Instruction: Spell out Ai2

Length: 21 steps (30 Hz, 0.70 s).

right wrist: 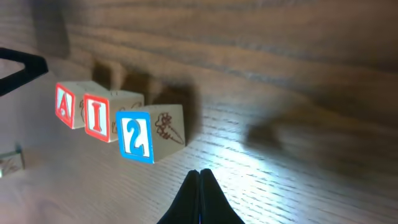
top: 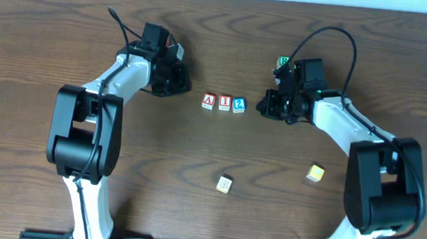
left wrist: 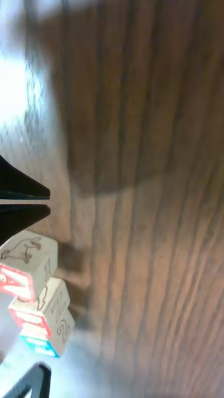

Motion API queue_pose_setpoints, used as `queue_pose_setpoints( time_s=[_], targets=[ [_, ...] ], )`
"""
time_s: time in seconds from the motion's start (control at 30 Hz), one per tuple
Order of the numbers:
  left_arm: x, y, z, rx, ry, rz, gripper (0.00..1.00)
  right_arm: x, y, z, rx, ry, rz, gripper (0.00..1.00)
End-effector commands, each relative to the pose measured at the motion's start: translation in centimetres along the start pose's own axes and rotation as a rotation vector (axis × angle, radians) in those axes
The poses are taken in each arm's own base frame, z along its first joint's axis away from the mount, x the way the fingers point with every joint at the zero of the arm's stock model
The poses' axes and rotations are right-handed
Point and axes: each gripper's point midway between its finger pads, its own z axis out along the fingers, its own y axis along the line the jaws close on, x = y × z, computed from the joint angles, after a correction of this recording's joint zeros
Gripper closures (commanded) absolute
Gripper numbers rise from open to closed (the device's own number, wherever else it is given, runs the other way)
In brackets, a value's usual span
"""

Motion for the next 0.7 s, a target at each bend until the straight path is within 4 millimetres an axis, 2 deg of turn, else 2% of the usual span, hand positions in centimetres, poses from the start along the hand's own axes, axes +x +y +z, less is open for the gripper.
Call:
queue_pose_setpoints(
  time_s=[0.0,0.2,0.47,0.67],
  targets=[
    [1.1,-0.7,0.5,0.030,0.032,-0.037,0.94,0.3,0.8,0.4,-0.059,0.017,-0.002,0.99],
    [1.6,-0.9,1.3,0.035,0.032,-0.090,0.94,-0.4,0.9,0.6,-0.067,-0.010,0.010,0.99],
    [2.0,-1.1,1.7,0.033,0.044,-0.110,0.94,-0.2,0.4,2.1,-0.089,0.011,0.066,0.99],
    [2.4,-1.4,1.7,0.053,0.061,-0.131,0.94,-0.1,0.1,2.4,-0.088,0.015,0.076,0.99]
  ],
)
